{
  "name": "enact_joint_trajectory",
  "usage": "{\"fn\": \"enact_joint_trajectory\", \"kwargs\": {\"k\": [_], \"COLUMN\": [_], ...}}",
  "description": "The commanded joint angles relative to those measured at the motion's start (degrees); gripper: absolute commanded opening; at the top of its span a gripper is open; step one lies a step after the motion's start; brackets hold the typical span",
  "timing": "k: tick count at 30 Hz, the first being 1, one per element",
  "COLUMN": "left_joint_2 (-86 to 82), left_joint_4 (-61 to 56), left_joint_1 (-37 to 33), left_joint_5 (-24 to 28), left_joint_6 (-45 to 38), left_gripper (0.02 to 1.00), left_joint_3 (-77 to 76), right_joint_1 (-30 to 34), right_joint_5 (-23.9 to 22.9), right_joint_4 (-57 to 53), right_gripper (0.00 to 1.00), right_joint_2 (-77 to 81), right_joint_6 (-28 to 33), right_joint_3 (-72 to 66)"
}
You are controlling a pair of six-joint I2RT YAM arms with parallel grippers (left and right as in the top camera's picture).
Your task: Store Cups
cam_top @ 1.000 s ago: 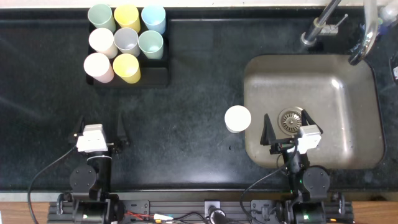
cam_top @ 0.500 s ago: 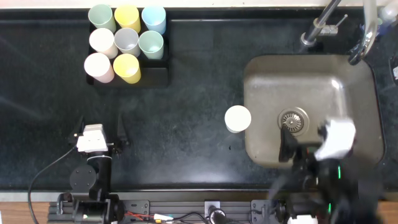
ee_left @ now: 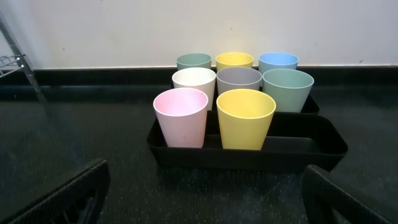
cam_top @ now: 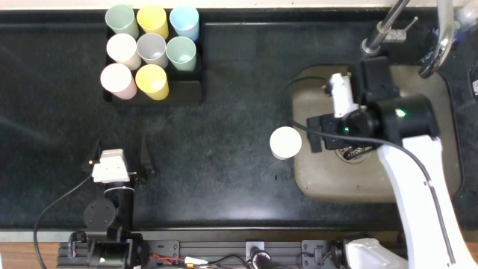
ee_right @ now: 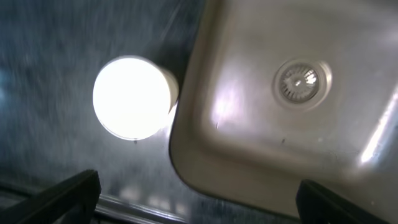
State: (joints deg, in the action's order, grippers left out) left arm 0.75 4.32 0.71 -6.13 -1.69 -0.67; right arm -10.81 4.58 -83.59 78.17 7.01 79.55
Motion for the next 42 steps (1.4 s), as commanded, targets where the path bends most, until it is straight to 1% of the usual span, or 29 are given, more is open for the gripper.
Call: {"fn": "enact_joint_trajectory", "kwargs": {"k": [1, 3, 6, 10, 19, 30, 31, 35, 39, 40, 41, 42], "left_joint_2": [-0.59, -0.59, -0.59, -0.59, -0.59, -0.59, -0.59, -0.59, -0.59, -0.59, -0.59, -0.59], "left_joint_4": [0.02, 0.02, 0.02, 0.02, 0.02, 0.02, 0.04, 0.02, 0.02, 0.02, 0.02, 0.02], "left_joint_1": [-0.28, -0.28, -0.28, -0.28, -0.28, -0.28, -0.28, -0.28, -0.28, -0.28, -0.28, -0.28], "left_joint_5": [0.55, 0.55, 0.55, 0.55, 0.55, 0.55, 0.55, 0.55, 0.55, 0.55, 0.55, 0.55], "left_joint_6": [-0.68, -0.68, -0.68, -0.68, -0.68, -0.68, -0.68, -0.68, -0.68, -0.68, -0.68, -0.68], "left_gripper": [1.000, 1.000, 1.000, 1.000, 1.000, 1.000, 1.000, 0.998, 1.000, 1.000, 1.000, 1.000], "left_joint_3": [0.20, 0.20, 0.20, 0.20, 0.20, 0.20, 0.20, 0.20, 0.20, 0.20, 0.20, 0.20], "right_joint_1": [-2.71, -3.89, -4.17, -4.15, -4.17, -4.17, -4.17, -4.17, -4.17, -4.17, -4.17, -4.17], "right_joint_5": [1.49, 2.08, 2.01, 1.68, 1.44, 1.40, 1.40, 1.42, 1.42, 1.42, 1.42, 1.42], "right_joint_4": [-0.81, -0.37, -0.11, 1.29, 6.12, 7.52, 7.52, 7.63, 7.87, 8.09, 8.24, 8.37], "right_gripper": [1.000, 0.982, 1.000, 1.000, 0.980, 0.974, 0.996, 1.000, 0.978, 0.904, 0.720, 0.332], "right_joint_2": [3.72, 5.99, 9.73, 13.62, 20.20, 23.19, 23.43, 24.30, 24.48, 24.48, 24.48, 24.48], "right_joint_6": [4.94, 8.44, 11.61, 14.27, 14.32, 14.95, 15.30, 15.78, 15.80, 15.78, 15.78, 15.74], "right_joint_3": [1.79, 1.77, 1.77, 1.77, 1.77, 1.55, 1.55, 1.55, 1.55, 1.55, 1.55, 1.55]}}
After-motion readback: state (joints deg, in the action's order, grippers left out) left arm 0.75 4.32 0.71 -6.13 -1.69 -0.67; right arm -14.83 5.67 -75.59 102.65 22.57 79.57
